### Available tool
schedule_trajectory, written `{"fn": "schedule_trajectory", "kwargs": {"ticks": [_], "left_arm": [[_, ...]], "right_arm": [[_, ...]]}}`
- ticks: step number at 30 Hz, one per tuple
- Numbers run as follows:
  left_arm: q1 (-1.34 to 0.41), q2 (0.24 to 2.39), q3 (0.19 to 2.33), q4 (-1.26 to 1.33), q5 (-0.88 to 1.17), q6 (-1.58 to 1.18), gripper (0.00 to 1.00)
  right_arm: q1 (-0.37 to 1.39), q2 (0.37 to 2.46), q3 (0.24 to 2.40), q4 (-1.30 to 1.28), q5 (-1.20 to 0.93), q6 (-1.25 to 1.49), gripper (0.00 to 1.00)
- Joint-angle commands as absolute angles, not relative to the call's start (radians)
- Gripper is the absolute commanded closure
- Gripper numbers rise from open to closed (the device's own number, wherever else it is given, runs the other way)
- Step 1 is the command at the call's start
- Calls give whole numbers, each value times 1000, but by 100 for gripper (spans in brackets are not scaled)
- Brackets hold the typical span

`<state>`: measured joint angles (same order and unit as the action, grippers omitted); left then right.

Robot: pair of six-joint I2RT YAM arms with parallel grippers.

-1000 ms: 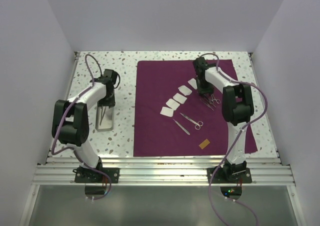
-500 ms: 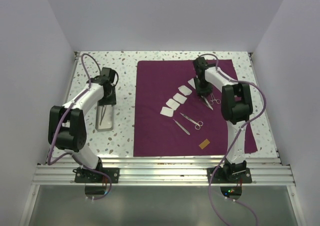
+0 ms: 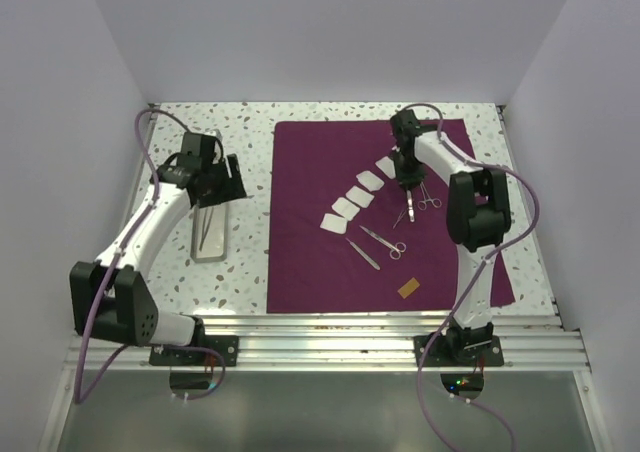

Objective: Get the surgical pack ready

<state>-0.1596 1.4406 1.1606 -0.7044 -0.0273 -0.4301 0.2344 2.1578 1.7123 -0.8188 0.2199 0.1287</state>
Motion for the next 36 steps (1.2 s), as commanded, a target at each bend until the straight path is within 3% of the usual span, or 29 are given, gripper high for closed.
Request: {"fn": "schedule_trajectory", "kwargs": {"ticks": [1,6,10,14,20,26,33,36], "left_arm": [[-170,1324,1102,-587,178,-494,29],[-267,1237,977,-352,396,-616,27],[-391,1226,943,-154,403,-719,22],[-497,1296,982,-144,373,-747,21],[-557,1358,1038,-204,344,-713,21],[-561,1370,1032,-210,360,-698,21],[-560,1408,1046,-207,393,-684,22],[-560,1423,1046,-219,399,-672,22]], "right_arm": [[236,1990,1744,-868,262,179,100],[241,1867,1718,-925,128,273,100],[267,1752,1637,-919,3,389,100],[285,1675,1574,-933,-48,408,100],[288,1623,1462,-930,60,302,100],[342,1741,1474,-922,277,174,100],[439,2008,1709,-971,489,110,100],[478,2103,1811,-979,675,127,100]]}}
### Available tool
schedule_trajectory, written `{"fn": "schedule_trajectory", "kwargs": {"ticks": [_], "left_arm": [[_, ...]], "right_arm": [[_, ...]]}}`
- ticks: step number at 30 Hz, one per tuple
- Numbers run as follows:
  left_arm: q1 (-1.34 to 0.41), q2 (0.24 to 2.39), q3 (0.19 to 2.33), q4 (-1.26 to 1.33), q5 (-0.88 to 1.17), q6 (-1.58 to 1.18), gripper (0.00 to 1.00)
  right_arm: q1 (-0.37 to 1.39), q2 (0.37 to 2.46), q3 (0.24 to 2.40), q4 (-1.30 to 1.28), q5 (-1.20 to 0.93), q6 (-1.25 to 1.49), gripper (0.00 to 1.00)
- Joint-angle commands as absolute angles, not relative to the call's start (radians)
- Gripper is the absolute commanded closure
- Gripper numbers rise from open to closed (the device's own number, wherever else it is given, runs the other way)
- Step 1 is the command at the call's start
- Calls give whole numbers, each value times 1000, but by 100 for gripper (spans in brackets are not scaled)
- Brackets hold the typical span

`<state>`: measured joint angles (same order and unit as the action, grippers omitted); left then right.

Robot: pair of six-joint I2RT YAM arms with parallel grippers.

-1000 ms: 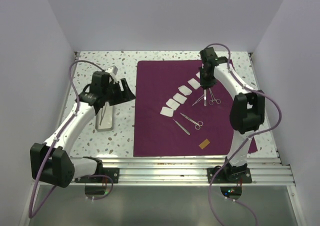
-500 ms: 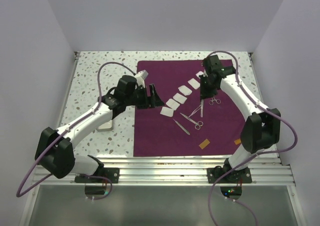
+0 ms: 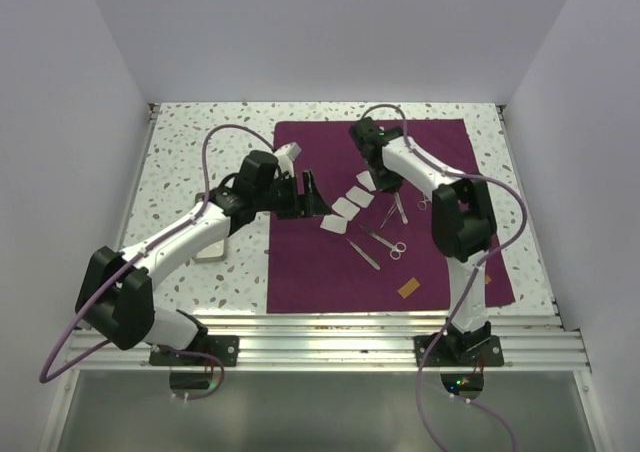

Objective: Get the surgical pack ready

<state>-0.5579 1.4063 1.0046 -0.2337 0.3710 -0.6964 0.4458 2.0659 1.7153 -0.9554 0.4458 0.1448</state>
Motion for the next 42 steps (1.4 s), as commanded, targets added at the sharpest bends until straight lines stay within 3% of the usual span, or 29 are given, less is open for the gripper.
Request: {"fn": "schedule_trajectory", "kwargs": {"ticks": [1,9,12,14,17,23,26,34,42], "left_arm": [[-560,1427,1046,-222,399,-663,21],[-561,1466,1052,-226,417,-638,21],[-560,1479,1075,-216,443,-630,20],[-560,1473,1088,-201,452,-630,19],[-560,1447,1082,-143,456,-649,18],[-615,1425,1062,-92,400,-661,19],[-663,1424,1060,-118,350,-667,22],[-745,1410,1045,-118,285,-696,26],[-767,1428,1042,-196,232,-696,47]], "right_arm": [[483,2099,1812,-956,708,132,100],[485,2077,1770,-816,928,75,100],[466,2069,1828,-914,740,130,100],[468,2037,1844,-980,493,193,100],[468,1906,1764,-996,137,316,100],[477,1663,1481,-809,-251,661,100],[500,1597,1375,-688,-330,858,100],[546,1539,1328,-684,-302,923,100],[552,1516,1333,-686,-322,923,100]]}}
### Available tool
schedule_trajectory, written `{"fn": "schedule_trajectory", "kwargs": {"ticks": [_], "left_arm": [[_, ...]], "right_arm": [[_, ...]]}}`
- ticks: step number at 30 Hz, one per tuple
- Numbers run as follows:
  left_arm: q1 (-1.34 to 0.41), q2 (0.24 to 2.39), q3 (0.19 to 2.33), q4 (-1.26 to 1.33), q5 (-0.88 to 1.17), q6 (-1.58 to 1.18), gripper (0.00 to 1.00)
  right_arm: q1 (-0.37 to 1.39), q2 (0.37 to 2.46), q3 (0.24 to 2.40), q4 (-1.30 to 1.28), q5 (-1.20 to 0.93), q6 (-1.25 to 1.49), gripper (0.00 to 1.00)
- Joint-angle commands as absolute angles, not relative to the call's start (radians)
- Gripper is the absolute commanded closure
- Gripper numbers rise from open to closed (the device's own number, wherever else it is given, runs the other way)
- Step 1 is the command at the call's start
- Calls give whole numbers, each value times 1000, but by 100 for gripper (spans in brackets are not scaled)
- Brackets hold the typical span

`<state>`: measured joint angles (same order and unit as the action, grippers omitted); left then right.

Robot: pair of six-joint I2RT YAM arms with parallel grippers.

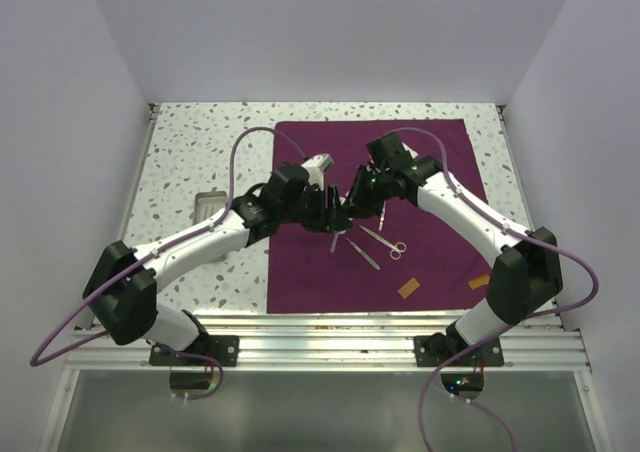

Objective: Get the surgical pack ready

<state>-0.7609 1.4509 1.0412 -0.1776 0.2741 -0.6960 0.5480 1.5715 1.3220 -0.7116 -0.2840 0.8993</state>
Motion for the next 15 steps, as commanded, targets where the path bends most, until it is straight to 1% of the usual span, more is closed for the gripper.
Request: {"fn": "schedule_trajectory", "kwargs": {"ticks": [1,2,4,6,7,8,9,10,11,12,14,15], "left_arm": [[-767,1430,1043,-202,226,-696,49],[-767,1434,1045,-215,224,-696,53],[-767,1440,1051,-228,212,-696,56],[-765,1445,1057,-238,213,-689,64],[-767,1445,1058,-239,206,-684,75],[-765,1445,1061,-261,190,-683,100],[-761,1443,1077,-288,164,-683,100],[-753,1443,1083,-313,114,-678,100],[-740,1440,1088,-374,94,-677,100],[-697,1440,1094,-409,60,-670,100],[-623,1430,1092,-513,17,-651,100],[-600,1427,1086,-547,3,-637,100]], "right_arm": [[551,1511,1335,-686,-325,923,100],[551,1512,1335,-681,-330,923,100],[552,1517,1344,-683,-337,923,100],[551,1519,1347,-681,-345,920,100],[552,1522,1347,-678,-348,920,100],[551,1525,1348,-669,-354,913,99],[551,1529,1354,-673,-345,904,90],[551,1534,1367,-695,-331,891,77],[549,1551,1382,-742,-304,846,53],[548,1558,1420,-765,-245,815,43],[538,1590,1480,-842,-168,712,30],[535,1601,1497,-860,-106,681,29]]}}
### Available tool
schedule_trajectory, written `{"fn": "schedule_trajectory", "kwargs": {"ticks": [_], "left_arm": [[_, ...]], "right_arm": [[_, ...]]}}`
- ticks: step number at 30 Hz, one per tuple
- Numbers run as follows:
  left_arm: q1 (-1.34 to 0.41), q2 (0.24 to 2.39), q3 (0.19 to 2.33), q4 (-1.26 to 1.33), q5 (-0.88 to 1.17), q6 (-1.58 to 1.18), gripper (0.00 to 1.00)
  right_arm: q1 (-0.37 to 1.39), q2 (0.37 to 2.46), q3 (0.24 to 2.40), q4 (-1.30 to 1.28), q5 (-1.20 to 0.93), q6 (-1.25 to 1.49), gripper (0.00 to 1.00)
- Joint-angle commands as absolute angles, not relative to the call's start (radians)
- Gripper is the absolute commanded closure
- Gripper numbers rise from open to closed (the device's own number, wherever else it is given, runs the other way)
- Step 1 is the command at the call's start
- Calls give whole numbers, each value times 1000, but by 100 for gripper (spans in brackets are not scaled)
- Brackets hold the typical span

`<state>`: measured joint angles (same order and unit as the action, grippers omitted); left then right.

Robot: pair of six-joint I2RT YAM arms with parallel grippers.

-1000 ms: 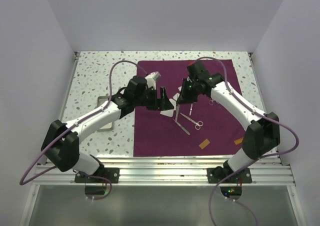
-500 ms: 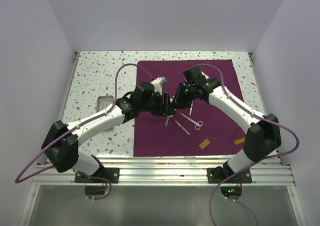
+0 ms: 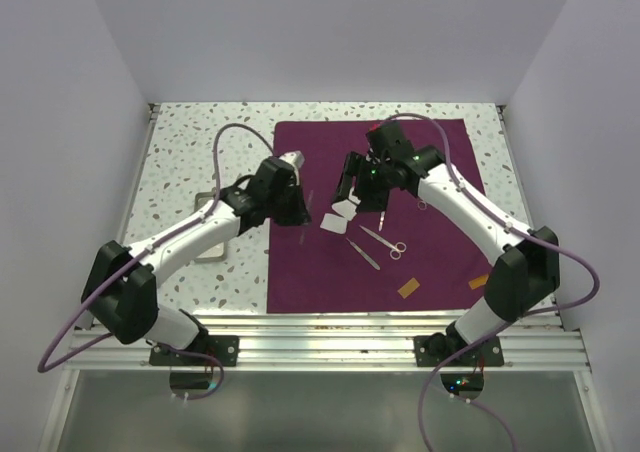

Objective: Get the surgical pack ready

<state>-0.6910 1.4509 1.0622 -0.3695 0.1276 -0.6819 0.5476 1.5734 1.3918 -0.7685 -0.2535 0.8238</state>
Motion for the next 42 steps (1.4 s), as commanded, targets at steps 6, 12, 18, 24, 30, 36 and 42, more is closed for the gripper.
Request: {"fn": "schedule_trajectory", "kwargs": {"ticks": [6,12,18,24,30,36,42], "left_arm": [[-425,1402,1059,-713,-314,-482,100],[-230,1428,971,-643,-354,-407,100],[-146,1545,994,-584,-344,-358,100],[-112,1632,1028,-558,-324,-333,100],[-103,1651,1048,-549,-307,-322,82],[-103,1608,1057,-577,-301,-327,61],[-104,1528,1081,-644,-259,-354,40]], "right_arm": [[508,1744,1562,-957,70,509,36],[442,1894,1569,-920,164,454,52],[403,2009,1628,-914,193,448,51],[365,2068,1646,-905,183,440,46],[365,2114,1667,-900,161,440,46],[365,2144,1680,-896,141,462,53],[362,2105,1658,-908,152,474,93]]}}
